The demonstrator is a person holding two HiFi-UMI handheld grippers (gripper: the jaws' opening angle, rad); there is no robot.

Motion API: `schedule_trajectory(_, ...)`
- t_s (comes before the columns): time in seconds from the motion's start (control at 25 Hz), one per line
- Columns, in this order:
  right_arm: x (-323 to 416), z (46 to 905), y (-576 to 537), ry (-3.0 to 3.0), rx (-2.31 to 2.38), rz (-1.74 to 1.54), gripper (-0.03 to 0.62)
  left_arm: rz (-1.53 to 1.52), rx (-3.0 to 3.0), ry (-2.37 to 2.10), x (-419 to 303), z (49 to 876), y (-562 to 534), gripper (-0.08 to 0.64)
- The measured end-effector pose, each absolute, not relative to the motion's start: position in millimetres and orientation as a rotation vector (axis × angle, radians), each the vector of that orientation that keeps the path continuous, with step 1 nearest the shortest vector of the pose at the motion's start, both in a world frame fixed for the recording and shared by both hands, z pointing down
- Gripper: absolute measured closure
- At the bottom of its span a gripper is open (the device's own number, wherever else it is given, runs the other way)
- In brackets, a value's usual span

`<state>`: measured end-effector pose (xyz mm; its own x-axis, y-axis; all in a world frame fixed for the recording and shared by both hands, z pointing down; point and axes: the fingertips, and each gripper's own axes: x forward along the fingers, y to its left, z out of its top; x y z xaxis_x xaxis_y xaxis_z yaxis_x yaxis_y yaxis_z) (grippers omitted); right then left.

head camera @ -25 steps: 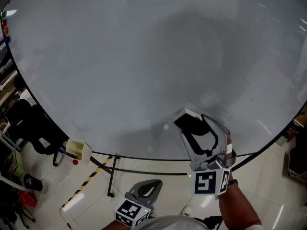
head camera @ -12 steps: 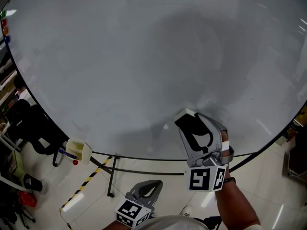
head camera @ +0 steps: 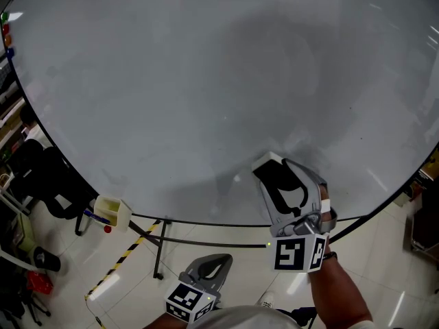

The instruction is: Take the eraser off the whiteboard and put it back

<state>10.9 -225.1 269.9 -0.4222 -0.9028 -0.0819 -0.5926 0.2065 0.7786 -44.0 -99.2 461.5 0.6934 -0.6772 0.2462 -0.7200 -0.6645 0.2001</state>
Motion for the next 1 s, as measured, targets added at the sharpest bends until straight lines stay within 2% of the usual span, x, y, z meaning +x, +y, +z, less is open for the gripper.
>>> schedule_trajectory(0.52, 26.6, 285.5, -196.2, -2.200, 1.351, -0.950, 0.360, 0.219, 2.646, -1.121, -42.1, 455.2, -104.2, 0.543)
schedule_trajectory(0.64, 26.8, 285.0, -188.3, -2.419, 1.333, -0.792, 0.360, 0.223, 2.655, -1.106, -38.0, 455.2, -104.5, 0.543)
schedule_trajectory(0.8, 38.5, 294.4, -185.5, -2.717, 1.355, -0.406, 0.360, 0.225, 2.672, -1.086, -30.3, 452.5, -102.9, 0.543)
schedule_trajectory(1.0, 50.2, 309.5, -180.8, -2.788, 1.360, -0.206, 0.360, 0.231, 2.679, -1.078, -26.3, 451.1, -100.9, 0.544)
